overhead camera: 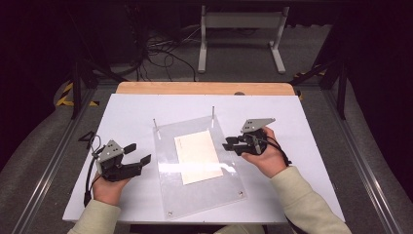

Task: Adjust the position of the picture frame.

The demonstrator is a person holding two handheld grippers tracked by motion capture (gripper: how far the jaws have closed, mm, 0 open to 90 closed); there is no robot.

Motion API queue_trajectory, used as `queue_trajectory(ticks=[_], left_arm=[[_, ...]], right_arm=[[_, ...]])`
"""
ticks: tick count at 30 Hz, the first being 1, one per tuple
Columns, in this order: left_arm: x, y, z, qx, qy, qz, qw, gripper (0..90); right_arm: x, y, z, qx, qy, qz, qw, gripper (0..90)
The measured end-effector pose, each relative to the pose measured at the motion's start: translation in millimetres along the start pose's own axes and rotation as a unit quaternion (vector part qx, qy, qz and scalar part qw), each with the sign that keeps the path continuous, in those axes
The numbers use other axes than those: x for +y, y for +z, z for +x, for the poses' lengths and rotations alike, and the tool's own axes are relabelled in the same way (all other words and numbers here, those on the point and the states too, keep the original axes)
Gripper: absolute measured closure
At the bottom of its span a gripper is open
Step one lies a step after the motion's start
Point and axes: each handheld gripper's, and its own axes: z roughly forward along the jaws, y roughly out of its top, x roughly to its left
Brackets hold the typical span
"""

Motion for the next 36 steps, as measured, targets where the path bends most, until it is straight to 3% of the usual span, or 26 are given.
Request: queue_trajectory(ticks=[6, 10, 15, 24, 27, 36], left_arm=[[-8.0, -11.5, 3.0, 0.012, -0.008, -0.001, 0.9999, 26.7], [-12.2, -17.1, 4.9, 0.017, -0.012, 0.000, 0.9998, 26.6], [-17.1, -22.6, 6.6, 0.025, -0.013, 0.003, 0.9996, 26.5], [-25.6, -31.0, 8.4, 0.036, -0.023, 0.003, 0.9991, 26.5], [-26.6, -32.5, 9.0, 0.038, -0.025, 0.003, 0.9989, 26.5], [-30.3, -32.5, 9.7, 0.041, -0.026, 0.008, 0.9988, 26.6]], right_arm=[[13.4, 14.0, -19.1, -0.020, 0.002, -0.024, 0.9995, 64.0], [20.3, 25.2, -34.3, -0.038, 0.023, -0.056, 0.9975, 61.7], [31.3, 38.4, -52.6, -0.059, 0.028, -0.067, 0.9956, 55.2], [43.8, 70.2, -76.4, -0.080, 0.049, -0.044, 0.9946, 54.8], [44.5, 77.8, -79.8, -0.089, 0.045, -0.034, 0.9944, 55.9], [46.4, 104.3, -86.8, -0.101, 0.037, -0.010, 0.9941, 69.9]])
